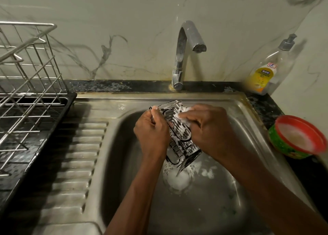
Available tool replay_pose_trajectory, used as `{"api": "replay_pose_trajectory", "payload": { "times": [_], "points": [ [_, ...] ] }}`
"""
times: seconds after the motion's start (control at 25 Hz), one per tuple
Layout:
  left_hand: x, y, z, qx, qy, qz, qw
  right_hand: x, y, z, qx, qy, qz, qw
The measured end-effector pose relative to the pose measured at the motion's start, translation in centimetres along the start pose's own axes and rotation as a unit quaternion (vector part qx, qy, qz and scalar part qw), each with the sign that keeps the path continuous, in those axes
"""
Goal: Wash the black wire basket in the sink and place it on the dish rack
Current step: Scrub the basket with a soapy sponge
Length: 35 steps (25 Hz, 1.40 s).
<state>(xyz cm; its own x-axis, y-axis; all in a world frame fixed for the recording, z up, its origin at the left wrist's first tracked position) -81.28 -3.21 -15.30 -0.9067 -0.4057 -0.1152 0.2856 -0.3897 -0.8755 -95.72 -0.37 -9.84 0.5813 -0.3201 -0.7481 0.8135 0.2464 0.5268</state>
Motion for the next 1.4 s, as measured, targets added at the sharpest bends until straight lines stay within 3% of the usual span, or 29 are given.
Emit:
{"api": "replay_pose_trajectory", "payload": {
  "times": [0.2, 0.36, 0.52, 0.76, 0.92, 1.16, 1.28, 1.4],
  "points": [
    [0.8, -0.8, -0.8, 0.024, 0.039, -0.007, 0.999, 0.4, 1.8, 4.1, -0.005, 0.005, 0.049, 0.999],
    [0.5, -0.4, -0.4, 0.009, 0.011, -0.020, 1.000, 0.0, 2.3, 0.4, 0.021, 0.030, 0.039, 0.999],
    [0.8, -0.7, -0.9, 0.011, 0.023, -0.038, 0.999, 0.3, 2.2, 1.2, 0.090, -0.026, 0.055, 0.994],
    [0.0, -0.4, -0.3, -0.010, -0.014, -0.029, 0.999, -0.1, 2.5, 0.2, 0.171, 0.114, 0.078, 0.975],
    [0.4, -0.1, -0.5, 0.001, 0.012, -0.045, 0.999, 0.1, 2.4, 1.2, 0.194, 0.078, 0.079, 0.975],
    [0.4, -0.3, -0.2, 0.013, 0.012, -0.013, 1.000, -3.9, 1.6, 0.7, 0.118, 0.264, 0.025, 0.957],
    [0.6, -0.2, -0.2, 0.000, 0.020, -0.021, 1.000, -4.7, 0.8, 2.1, 0.052, 0.262, -0.036, 0.963],
    [0.6, 0.3, -0.1, -0.006, 0.025, -0.033, 0.999, -3.8, 0.3, 3.2, -0.019, 0.193, -0.029, 0.981]
  ]
}}
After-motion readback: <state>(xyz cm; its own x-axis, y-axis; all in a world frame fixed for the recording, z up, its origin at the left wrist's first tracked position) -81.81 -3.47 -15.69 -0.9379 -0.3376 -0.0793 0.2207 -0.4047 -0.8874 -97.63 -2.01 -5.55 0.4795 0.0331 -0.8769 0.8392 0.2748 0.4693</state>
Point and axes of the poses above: each hand's wrist, its own z-axis towards the middle knuckle, its own x-axis out of the palm, y = z × x, the point moved 2 cm from there along z, towards the middle knuckle, and after that the axes turned 15 degrees about x, right-handed, at the moved point
